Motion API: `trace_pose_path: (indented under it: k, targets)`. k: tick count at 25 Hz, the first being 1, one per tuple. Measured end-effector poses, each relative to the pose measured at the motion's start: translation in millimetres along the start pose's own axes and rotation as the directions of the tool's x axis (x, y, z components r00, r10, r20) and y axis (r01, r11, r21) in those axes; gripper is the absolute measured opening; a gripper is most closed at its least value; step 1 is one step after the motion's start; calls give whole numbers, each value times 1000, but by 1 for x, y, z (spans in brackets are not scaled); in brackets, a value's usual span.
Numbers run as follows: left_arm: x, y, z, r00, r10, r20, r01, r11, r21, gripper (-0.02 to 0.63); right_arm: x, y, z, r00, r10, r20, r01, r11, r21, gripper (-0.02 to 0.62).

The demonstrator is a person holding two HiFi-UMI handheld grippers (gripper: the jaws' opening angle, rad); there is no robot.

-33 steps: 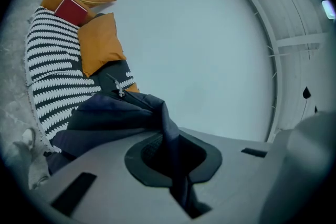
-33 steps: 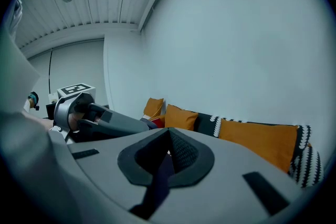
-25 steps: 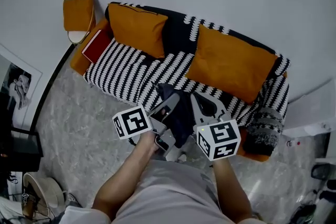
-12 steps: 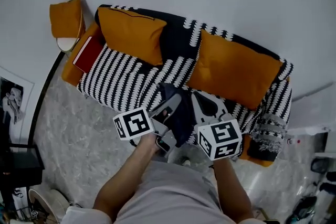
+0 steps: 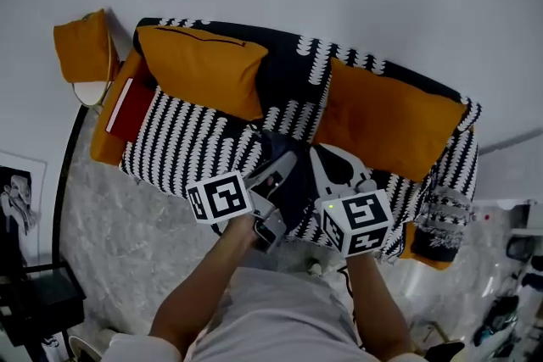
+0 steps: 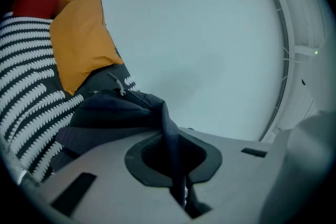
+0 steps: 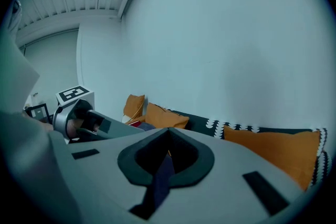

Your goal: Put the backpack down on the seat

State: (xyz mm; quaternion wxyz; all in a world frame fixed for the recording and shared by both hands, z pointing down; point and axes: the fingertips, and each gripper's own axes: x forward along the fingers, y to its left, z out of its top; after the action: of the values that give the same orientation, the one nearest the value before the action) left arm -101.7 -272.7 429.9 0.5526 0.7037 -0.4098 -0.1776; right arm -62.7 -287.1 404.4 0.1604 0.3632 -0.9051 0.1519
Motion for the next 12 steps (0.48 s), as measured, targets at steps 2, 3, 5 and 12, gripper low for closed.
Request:
trace_pose_path:
  k: [2,3,5,12]
  targets:
    - [9,10,13,1000,0,-28,-1,1000,-2,12,17,-4,3,1000,-14,-6,14,1000,13,2]
    - [13,15,20,999,-1,-42,0,1000,-2,12,26,-7,4,1000,-20,-9,20,1000,20,2]
    - [24,25,33,997,-6,-71,6,1000,1,12,43,-13,7,999,-35,-13,35,999,32,2]
    - [64,57,70,986,-21,-166,27,999,29,12,89,-39,7,995,-91,-36,93,993,76,2]
